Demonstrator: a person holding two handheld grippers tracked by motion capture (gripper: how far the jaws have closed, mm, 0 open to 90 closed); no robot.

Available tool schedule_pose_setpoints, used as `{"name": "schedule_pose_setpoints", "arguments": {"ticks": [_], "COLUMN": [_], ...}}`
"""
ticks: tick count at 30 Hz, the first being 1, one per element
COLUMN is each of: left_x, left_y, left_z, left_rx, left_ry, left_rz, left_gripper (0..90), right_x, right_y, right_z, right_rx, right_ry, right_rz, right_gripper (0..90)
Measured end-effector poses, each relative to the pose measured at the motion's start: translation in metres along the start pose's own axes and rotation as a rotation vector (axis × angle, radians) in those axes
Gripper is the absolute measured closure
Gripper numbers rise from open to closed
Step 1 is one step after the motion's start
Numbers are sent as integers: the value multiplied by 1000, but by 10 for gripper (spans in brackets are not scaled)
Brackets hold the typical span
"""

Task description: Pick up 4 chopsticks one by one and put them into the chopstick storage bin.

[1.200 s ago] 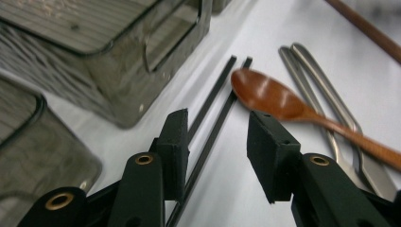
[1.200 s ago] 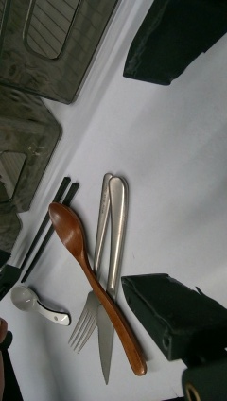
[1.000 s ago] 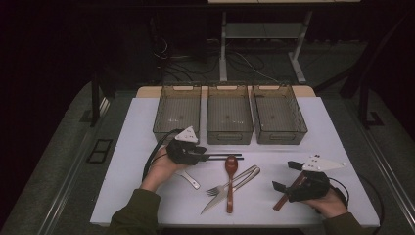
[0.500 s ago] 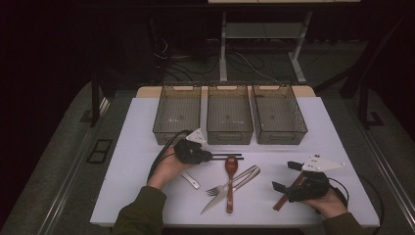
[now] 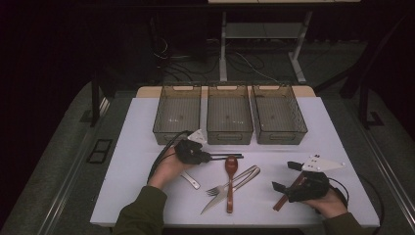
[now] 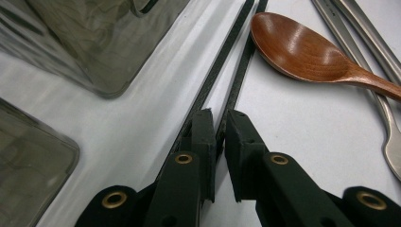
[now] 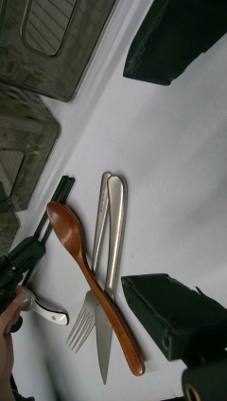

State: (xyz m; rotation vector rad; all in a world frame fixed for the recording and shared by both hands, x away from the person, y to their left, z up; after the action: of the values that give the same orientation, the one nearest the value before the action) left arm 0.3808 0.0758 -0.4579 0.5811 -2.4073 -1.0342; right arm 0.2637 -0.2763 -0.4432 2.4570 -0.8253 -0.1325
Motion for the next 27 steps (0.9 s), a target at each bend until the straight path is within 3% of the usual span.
{"name": "schedule_pose_setpoints", "arguments": {"ticks": [18,27], "left_x": [-2,0], "left_y": [1,1], "left_z": [3,3], "left_rx": [3,2], "left_ry": [-14,-52], "left_rz": [28,19], "left_gripper": [839,829], "right_x": [-1,-1], "right_y": [0,0], "right_z": [0,0], "right_rx": [-1,-1], "right_ry": [0,0], "right_rz": [-2,-2], "right_gripper": [30,30]}}
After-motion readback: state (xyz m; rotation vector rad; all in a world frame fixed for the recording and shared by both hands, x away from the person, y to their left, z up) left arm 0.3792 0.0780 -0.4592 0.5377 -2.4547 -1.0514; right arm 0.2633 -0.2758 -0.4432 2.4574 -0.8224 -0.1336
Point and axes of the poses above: each handheld gripper's, and its own axes: y roughly backward along the jaws, z roughly out of its underside, x roughly to its right, the point moved 2 cm from there along -y, roughly forward along the jaws, and after that the axes turned 15 degrees about y, right-handed, at the moved point
